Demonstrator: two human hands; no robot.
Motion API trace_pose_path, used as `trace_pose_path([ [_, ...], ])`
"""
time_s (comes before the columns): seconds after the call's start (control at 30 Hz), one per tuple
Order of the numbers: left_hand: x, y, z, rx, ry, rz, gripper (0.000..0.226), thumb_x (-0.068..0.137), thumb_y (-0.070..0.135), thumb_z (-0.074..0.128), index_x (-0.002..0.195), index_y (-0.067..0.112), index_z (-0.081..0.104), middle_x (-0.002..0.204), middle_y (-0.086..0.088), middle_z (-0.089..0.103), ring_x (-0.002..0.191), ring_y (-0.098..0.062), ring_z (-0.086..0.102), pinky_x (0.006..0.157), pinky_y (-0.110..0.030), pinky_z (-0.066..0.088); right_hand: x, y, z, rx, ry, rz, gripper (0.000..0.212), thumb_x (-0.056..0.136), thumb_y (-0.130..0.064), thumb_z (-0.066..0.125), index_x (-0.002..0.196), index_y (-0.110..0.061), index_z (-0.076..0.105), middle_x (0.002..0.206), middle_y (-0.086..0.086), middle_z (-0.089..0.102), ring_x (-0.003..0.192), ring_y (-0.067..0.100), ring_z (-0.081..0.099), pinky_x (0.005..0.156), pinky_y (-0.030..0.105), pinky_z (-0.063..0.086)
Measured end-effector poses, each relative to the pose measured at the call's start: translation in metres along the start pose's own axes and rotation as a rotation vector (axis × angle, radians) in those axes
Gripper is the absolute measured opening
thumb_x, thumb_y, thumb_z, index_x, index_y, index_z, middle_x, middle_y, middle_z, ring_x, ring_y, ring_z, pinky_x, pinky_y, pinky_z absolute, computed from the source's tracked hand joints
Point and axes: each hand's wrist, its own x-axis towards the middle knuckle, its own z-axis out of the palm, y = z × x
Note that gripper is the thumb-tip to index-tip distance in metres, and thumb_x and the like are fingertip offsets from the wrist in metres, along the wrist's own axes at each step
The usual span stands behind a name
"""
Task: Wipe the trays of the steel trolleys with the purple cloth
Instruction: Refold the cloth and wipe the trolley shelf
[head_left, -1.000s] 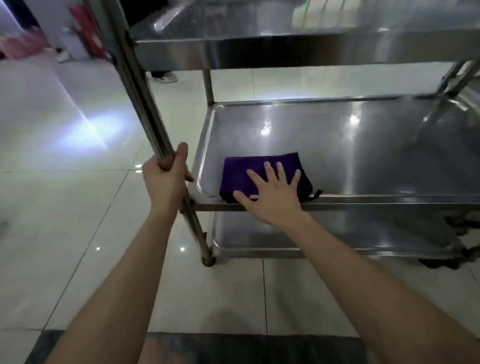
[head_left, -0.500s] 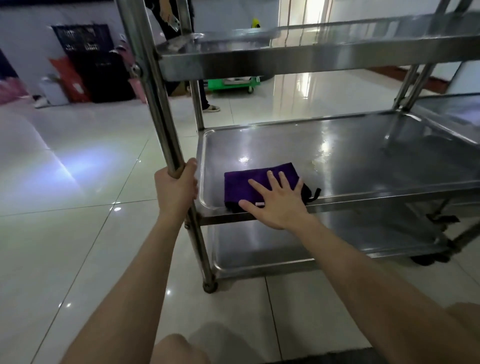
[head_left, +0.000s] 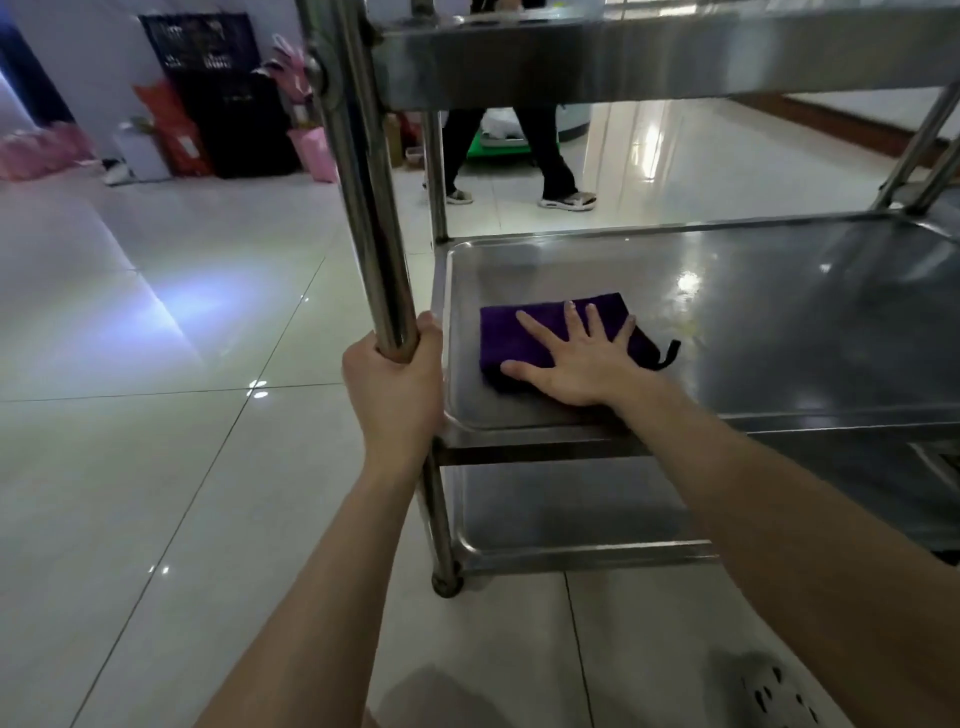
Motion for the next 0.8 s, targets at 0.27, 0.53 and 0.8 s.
trace_pose_path([
  [0.27,0.006,-0.010,-0.001,-0.001,0.066,0.037,0.046,0.084,0.046,0.068,0.059,0.022,0.039,0.056,-0.012,0.037,0.052,-0.027,0.039,0.050,-0.046,0.040,0.098,-0.062,-0.013,-0.019,-0.008,-0.086,0.110,0.068,-0.110,0.004,0.166,-0.059,-0.001,0.182,-0.001,-0.013,0.162,0.050,-0.019,0.108,0.083,-0.028],
  [0.53,0.002,-0.001,0.000,0.049,0.069,0.044,0.044,0.086,0.044,0.066,0.056,0.018,0.047,0.056,-0.021,0.047,0.050,-0.041,0.049,0.049,-0.054,0.048,0.014,-0.077,0.007,-0.040,-0.001,-0.172,0.101,0.076,-0.105,0.002,0.165,-0.059,-0.007,0.181,-0.001,-0.018,0.162,0.047,-0.024,0.115,0.079,-0.026],
  [0.8,0.001,0.005,0.000,0.041,0.049,0.008,0.043,0.090,0.037,0.067,0.053,0.026,0.048,0.052,-0.003,0.048,0.049,-0.029,0.052,0.050,-0.044,0.050,-0.065,-0.040,0.012,0.039,-0.032,-0.167,0.094,0.083,-0.103,0.016,0.166,-0.061,0.002,0.181,-0.011,-0.013,0.165,0.034,-0.020,0.121,0.069,-0.027],
])
